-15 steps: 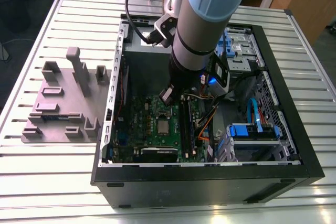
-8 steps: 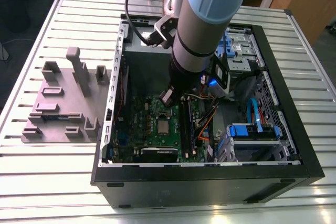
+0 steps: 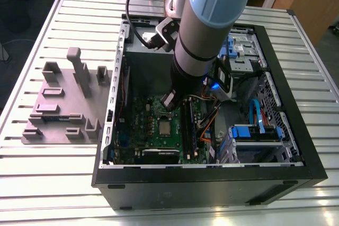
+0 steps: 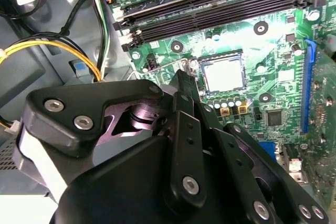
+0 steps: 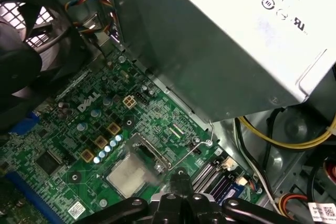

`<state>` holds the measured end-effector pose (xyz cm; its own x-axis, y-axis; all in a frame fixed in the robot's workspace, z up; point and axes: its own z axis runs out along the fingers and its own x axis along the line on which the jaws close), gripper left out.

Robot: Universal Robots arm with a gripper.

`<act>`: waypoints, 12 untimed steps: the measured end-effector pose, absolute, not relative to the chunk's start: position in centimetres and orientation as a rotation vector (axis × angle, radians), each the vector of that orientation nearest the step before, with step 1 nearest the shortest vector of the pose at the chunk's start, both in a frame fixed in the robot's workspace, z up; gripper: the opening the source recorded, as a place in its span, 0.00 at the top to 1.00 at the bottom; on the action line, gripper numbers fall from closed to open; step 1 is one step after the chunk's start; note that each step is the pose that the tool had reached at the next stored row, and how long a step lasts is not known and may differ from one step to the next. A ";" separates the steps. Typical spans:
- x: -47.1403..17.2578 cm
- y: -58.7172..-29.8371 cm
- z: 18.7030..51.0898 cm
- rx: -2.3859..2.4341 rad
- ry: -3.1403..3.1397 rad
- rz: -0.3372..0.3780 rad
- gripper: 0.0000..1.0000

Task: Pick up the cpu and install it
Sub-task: 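Close the cpu cover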

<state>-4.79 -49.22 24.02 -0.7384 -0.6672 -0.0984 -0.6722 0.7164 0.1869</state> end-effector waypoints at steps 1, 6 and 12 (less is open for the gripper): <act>-4.8 -49.3 24.0 -1.127 2.888 0.329 0.90; -4.8 -49.6 24.0 -1.127 2.888 0.329 0.90; -4.8 -49.6 24.0 -1.127 2.888 0.329 0.90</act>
<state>-4.79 -49.64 24.02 -0.7383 -0.6673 -0.0984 -0.6723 0.7163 0.1868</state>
